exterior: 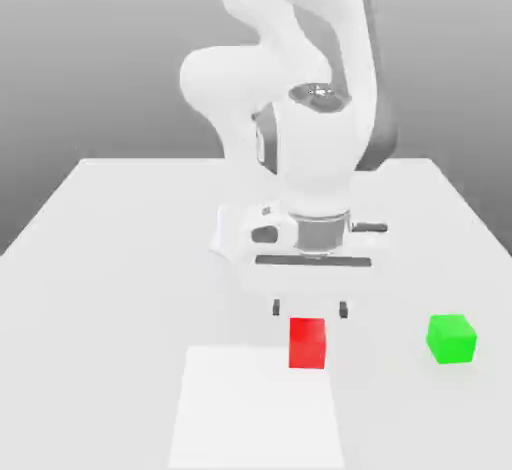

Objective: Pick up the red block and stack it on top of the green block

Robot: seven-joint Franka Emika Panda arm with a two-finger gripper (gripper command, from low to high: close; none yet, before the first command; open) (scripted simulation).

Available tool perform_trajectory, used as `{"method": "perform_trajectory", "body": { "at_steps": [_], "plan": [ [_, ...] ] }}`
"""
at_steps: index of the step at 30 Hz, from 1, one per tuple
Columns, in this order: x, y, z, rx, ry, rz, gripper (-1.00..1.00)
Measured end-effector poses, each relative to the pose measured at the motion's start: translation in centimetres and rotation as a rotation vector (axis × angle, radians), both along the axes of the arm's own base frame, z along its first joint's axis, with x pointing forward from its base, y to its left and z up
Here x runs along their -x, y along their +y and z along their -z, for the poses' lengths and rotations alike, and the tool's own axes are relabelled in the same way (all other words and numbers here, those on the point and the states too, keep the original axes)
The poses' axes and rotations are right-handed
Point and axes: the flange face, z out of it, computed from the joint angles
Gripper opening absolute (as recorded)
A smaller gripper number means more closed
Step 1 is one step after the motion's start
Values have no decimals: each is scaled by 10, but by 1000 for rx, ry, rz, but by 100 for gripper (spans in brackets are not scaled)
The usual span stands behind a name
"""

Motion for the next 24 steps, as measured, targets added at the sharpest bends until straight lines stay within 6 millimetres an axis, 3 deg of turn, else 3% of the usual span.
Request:
{"method": "perform_trajectory", "body": {
  "at_steps": [2, 3, 10, 18, 24],
  "plan": [
    [2, 0, 18, 0, 3, 0, 0],
    [3, 0, 25, -1, 4, 0, -100],
    [3, 1, 27, 0, 3, 0, -100],
    [3, 1, -31, 2, 3, 1, -100],
    [-4, 53, -47, 8, -2, 101, -100]
  ]
}}
